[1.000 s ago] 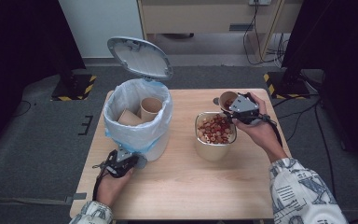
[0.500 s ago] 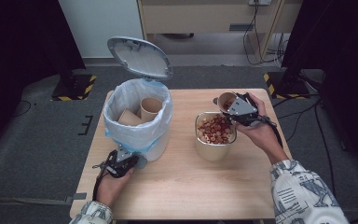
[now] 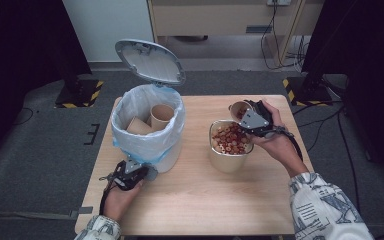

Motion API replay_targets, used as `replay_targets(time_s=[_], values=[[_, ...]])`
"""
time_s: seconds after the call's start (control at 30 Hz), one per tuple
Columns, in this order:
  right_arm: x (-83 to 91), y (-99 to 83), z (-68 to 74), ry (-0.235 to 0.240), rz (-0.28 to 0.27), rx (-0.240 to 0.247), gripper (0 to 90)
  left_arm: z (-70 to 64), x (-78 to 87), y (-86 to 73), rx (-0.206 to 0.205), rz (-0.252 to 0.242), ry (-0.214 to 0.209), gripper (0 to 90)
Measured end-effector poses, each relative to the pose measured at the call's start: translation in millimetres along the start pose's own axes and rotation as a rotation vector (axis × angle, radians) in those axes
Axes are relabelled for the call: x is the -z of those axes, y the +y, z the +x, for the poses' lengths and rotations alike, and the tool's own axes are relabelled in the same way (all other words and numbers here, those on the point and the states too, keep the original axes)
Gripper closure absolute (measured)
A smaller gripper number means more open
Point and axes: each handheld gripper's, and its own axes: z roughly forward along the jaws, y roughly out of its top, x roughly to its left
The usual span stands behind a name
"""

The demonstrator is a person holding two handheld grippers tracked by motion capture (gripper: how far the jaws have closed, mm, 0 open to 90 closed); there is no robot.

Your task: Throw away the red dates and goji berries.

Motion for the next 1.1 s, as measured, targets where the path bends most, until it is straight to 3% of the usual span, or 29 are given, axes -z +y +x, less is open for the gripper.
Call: replay_targets(time_s=[0.67, 0.9, 0.93, 1.1], values=[[3.5, 2.7, 4.1, -0.019, 0.012, 0.111, 29.3, 0.0, 0.0, 0.0, 0.0, 0.0, 0.0, 85.6], [5.0, 3.3, 5.4, -0.035, 0.033, 0.177, 29.3, 0.0, 0.0, 0.0, 0.001, 0.0, -0.001, 85.5], [4.9, 4.2, 6.4, -0.036, 0.039, 0.207, 29.3, 0.0, 0.0, 0.0, 0.0, 0.0, 0.0, 85.6], [5.4, 6.9, 8.2, -0.04, 0.051, 0.239, 29.3, 0.1, 0.0, 0.0, 0.0, 0.0, -0.001, 85.6]])
